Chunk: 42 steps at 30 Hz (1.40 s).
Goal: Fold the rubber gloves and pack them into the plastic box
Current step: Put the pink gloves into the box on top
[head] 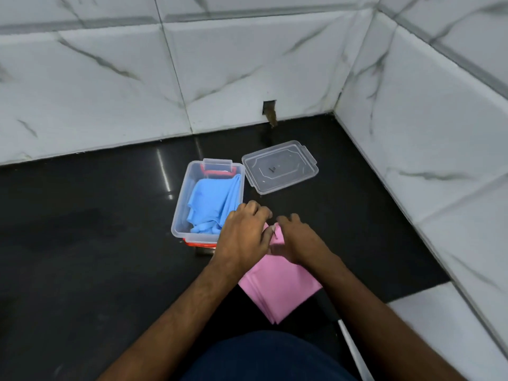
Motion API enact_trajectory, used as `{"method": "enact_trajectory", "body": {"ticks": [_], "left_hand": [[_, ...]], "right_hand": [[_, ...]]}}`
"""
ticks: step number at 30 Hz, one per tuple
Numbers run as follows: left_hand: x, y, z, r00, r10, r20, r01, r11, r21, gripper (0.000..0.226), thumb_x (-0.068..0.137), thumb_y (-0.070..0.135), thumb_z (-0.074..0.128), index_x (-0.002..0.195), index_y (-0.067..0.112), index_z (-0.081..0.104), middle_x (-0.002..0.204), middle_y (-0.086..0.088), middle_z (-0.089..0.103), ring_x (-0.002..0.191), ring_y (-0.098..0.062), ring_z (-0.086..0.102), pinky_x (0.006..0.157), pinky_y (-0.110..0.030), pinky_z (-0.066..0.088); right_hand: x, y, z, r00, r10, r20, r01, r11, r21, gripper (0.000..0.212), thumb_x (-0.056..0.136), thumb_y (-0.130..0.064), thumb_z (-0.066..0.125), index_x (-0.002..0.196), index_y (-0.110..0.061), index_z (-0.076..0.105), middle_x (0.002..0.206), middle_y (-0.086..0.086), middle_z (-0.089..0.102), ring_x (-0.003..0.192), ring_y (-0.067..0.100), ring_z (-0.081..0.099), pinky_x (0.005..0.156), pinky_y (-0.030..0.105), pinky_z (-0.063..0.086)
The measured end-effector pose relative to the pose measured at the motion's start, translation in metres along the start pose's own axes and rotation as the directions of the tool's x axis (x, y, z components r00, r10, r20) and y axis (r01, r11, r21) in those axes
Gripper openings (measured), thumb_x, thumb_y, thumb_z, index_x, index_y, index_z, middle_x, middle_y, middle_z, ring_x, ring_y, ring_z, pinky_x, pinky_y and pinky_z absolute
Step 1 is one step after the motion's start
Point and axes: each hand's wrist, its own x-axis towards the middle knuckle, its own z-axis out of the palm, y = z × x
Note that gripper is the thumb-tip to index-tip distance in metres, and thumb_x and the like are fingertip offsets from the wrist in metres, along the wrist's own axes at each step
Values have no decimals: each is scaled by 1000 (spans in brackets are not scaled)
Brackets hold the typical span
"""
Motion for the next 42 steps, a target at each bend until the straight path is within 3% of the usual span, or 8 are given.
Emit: {"method": "enact_trajectory", "body": {"ticks": [4,10,13,16,20,26,31,42], "left_hand": [[-5,4,10,1000,-15,13,15,1000,-18,29,98,32,63,124,19,66,125,-3,64,111,-19,60,98,-36,51],[-13,2,7,1000,10,10,-7,966,-260,41,99,38,64,132,15,60,132,-3,58,119,-17,57,102,-36,51],[-18,3,0,1000,-22,2,21,873,-487,62,97,61,55,143,20,52,139,4,55,127,-8,54,107,-31,47],[-16,8,-8,986,-153,-69,47,643,-765,79,91,81,41,149,28,41,141,8,54,133,-3,51,109,-23,43],[-7,6,-22,952,-307,6,97,284,-954,106,72,87,61,156,32,27,141,16,59,136,-8,55,114,-36,46],[3,-7,-51,951,-304,65,54,-45,-998,89,63,54,94,137,20,58,133,-4,73,125,-22,68,93,-32,60],[5,-47,-74,883,-467,34,118,152,-981,53,83,27,84,131,28,64,123,-1,76,113,-24,73,87,-46,64],[-12,-111,-59,840,-541,-40,421,697,-580,42,93,35,74,126,31,49,108,16,65,94,-3,66,65,-18,53]], "right_hand": [[0,2,12,999,33,32,-36,995,94,91,76,-42,85,147,-12,37,140,18,50,117,35,62,94,40,53],[-17,0,-26,982,-137,132,115,980,160,42,78,-34,81,112,-19,63,104,1,69,93,23,67,81,37,57],[-32,-4,-70,971,-188,150,170,977,128,41,74,-39,81,111,-33,62,101,-11,69,90,16,66,74,33,55],[-48,-10,-115,976,-218,8,217,975,46,50,75,-42,82,119,-41,60,100,-17,62,93,12,63,72,27,47],[-57,-25,-158,940,-260,-223,297,942,154,57,78,-45,82,129,-42,58,112,-16,64,100,12,62,85,34,51],[-35,-55,-165,869,-233,-437,478,627,615,51,75,-41,87,120,-30,67,110,-7,75,101,16,72,85,40,59],[12,-75,-120,919,-114,-377,388,435,813,43,83,-19,84,120,-14,63,112,6,74,104,27,72,86,50,61],[79,-97,-44,903,-135,-408,317,851,419,44,87,-35,76,123,-26,53,106,-11,61,96,13,60,74,27,42]]}}
